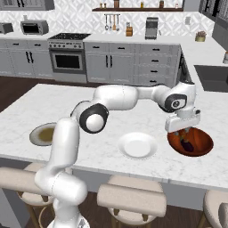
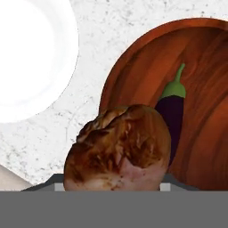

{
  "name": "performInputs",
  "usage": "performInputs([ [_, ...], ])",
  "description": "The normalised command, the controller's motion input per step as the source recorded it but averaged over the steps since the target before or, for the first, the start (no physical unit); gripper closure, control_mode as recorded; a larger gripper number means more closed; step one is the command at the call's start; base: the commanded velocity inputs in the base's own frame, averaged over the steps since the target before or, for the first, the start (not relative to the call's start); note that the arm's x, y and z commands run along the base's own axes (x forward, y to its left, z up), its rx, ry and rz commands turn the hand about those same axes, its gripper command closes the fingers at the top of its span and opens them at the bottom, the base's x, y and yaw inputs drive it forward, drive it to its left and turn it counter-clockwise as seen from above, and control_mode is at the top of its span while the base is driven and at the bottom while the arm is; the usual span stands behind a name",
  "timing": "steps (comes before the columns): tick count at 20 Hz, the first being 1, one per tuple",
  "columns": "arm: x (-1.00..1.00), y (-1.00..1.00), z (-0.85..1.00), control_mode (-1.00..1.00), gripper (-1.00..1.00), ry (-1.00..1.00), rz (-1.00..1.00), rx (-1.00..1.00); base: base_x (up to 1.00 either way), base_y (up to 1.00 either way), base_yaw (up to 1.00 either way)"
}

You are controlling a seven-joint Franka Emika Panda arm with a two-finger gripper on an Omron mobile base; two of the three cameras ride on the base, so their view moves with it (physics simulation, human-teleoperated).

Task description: Pick the chicken drumstick and eggplant from their plates and place them in the bowl. Then put the bowl in the fridge.

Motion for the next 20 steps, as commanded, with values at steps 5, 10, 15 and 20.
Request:
performInputs([
  [5, 0.16, -0.23, -0.46, -1.00, 1.00, 0.00, -0.05, 0.01, 0.00, 0.00, 0.00],
  [10, 0.24, 0.00, -0.48, -1.00, 1.00, 0.00, -0.07, 0.00, 0.00, 0.00, 0.00],
  [15, 0.51, 0.00, -0.51, -1.00, 1.00, 0.00, -0.05, -0.01, 0.00, 0.00, 0.00],
  [20, 0.31, 0.00, -0.43, -1.00, -1.00, 0.00, -0.01, -0.11, 0.00, 0.00, 0.00],
])
